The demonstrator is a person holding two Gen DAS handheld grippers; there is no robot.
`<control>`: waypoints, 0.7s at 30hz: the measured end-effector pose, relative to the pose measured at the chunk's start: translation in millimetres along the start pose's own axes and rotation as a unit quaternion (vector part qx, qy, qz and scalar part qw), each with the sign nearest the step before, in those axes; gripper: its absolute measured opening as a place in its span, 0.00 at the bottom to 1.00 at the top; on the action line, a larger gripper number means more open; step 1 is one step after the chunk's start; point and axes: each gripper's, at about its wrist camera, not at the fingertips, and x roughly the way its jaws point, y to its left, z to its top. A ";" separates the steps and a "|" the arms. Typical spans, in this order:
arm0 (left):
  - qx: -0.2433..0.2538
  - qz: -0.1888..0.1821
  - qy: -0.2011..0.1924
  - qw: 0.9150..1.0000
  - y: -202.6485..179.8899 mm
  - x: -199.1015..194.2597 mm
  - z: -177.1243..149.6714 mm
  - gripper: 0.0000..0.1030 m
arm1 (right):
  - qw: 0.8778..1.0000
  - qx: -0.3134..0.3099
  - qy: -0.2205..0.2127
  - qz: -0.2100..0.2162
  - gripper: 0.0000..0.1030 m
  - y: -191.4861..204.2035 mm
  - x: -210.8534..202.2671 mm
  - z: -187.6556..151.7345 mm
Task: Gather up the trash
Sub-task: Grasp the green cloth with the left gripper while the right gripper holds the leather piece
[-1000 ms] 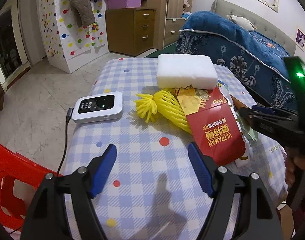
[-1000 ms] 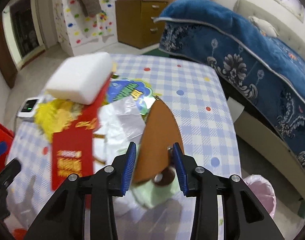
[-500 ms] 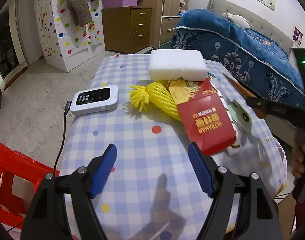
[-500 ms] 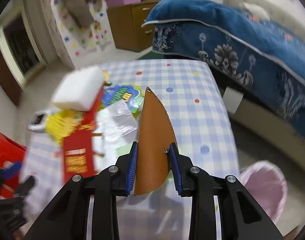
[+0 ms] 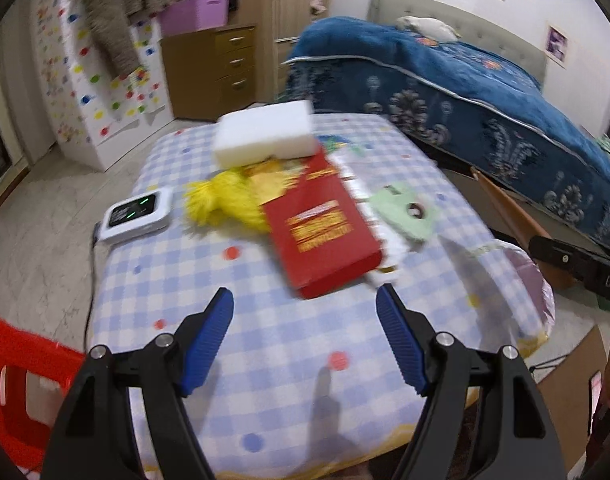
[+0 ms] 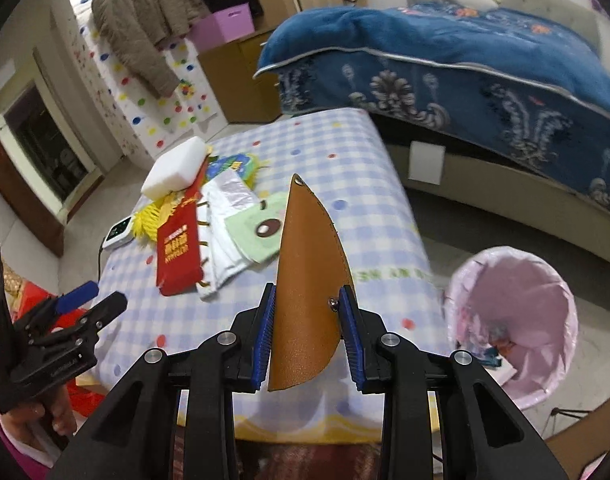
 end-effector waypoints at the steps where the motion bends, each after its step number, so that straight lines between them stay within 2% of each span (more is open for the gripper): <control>1: 0.007 -0.007 -0.002 1.000 -7.6 1.5 2.8 0.70 | 1.000 0.004 -0.003 -0.001 0.31 -3.7 -2.7 -1.1; 9: 0.062 -0.027 -0.002 0.998 -62.9 34.5 27.0 0.70 | 0.999 0.027 -0.029 -0.006 0.31 -32.1 -18.0 -0.3; 10: 0.070 -0.029 -0.001 0.997 -70.6 41.1 30.8 0.69 | 0.999 0.031 -0.030 -0.006 0.31 -35.4 -19.2 -0.6; 12: 0.088 -0.028 -0.002 0.996 -84.3 52.3 36.3 0.60 | 0.999 0.039 -0.031 -0.006 0.31 -43.1 -18.2 0.3; 13: 0.100 -0.030 -0.002 0.995 -91.4 58.6 38.8 0.60 | 0.999 0.041 -0.031 -0.007 0.31 -46.7 -17.5 0.6; 17: 0.126 -0.028 0.008 0.992 -108.0 83.6 46.4 0.61 | 0.998 0.051 -0.030 -0.012 0.31 -59.9 -14.5 1.7; 19: 0.128 -0.021 0.019 0.991 -110.3 96.5 49.6 0.68 | 0.998 0.056 -0.029 -0.015 0.31 -65.1 -13.4 1.2; 21: 0.128 -0.020 0.033 0.991 -110.3 108.2 50.7 0.69 | 0.998 0.059 -0.028 -0.016 0.31 -69.9 -12.1 1.6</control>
